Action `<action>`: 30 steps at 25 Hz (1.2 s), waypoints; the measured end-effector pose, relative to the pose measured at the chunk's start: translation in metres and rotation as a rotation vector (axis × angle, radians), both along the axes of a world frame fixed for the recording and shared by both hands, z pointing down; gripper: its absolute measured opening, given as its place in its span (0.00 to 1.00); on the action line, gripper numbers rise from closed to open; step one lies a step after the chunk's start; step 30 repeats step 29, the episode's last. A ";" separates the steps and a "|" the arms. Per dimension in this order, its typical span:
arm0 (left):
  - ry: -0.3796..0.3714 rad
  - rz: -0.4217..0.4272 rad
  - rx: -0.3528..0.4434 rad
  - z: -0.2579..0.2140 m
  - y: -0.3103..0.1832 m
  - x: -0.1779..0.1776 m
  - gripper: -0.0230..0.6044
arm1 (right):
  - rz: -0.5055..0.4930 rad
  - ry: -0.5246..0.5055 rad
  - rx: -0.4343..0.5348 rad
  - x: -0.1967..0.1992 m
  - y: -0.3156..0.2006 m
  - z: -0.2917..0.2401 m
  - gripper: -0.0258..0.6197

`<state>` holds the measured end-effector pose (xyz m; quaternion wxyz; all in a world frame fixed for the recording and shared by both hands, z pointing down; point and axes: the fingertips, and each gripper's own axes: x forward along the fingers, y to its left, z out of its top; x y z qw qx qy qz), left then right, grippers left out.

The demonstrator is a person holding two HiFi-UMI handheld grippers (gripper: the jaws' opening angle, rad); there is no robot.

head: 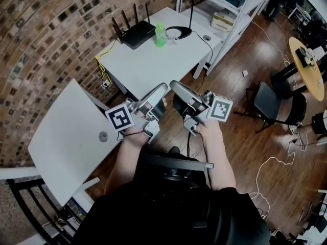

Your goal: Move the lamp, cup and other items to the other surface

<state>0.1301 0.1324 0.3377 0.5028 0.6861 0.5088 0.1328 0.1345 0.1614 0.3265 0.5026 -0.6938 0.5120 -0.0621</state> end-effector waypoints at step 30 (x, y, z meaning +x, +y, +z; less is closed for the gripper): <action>-0.025 0.055 -0.002 0.011 -0.001 0.004 0.04 | 0.037 -0.020 -0.021 -0.002 -0.007 0.010 0.08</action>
